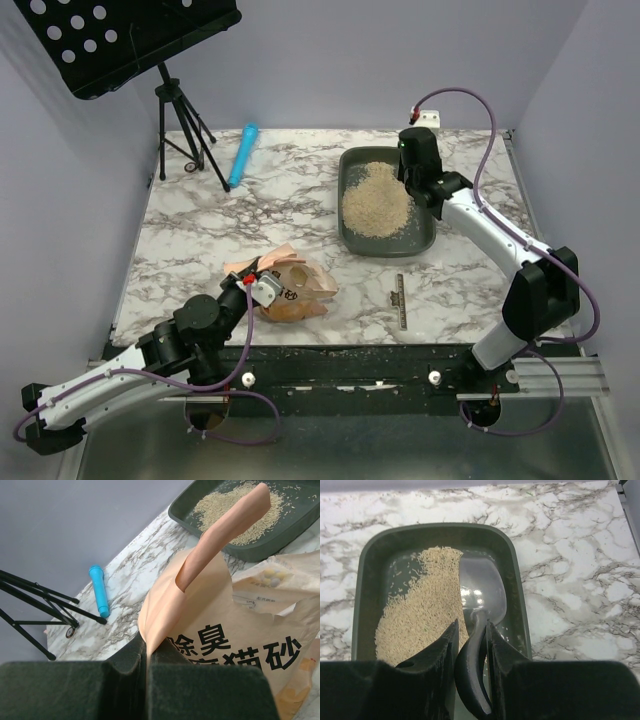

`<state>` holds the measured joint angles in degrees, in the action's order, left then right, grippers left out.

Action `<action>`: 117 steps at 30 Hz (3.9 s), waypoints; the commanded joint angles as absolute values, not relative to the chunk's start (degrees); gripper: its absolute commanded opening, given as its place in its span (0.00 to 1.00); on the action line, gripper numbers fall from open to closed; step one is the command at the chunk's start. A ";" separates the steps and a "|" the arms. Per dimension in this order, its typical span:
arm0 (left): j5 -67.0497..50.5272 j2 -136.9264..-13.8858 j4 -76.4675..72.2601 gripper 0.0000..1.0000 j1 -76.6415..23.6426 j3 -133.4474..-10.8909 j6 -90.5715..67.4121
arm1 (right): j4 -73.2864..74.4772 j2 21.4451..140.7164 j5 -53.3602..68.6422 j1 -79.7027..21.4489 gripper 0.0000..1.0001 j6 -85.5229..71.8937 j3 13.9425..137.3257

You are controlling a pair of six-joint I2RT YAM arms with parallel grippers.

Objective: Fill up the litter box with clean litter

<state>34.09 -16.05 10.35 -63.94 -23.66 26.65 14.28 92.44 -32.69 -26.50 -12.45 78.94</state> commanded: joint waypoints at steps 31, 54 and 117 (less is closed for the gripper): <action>32.17 -12.83 3.08 0.00 -63.54 -25.13 26.10 | 15.39 63.99 2.25 -21.27 0.00 -22.84 63.64; 31.90 -11.34 3.69 0.00 -63.54 -24.87 26.02 | -11.07 100.00 6.76 -36.12 0.01 -36.74 72.85; 32.78 -15.55 2.64 0.00 -63.46 -24.34 26.98 | 26.63 112.78 -5.72 -33.75 0.63 -17.77 100.73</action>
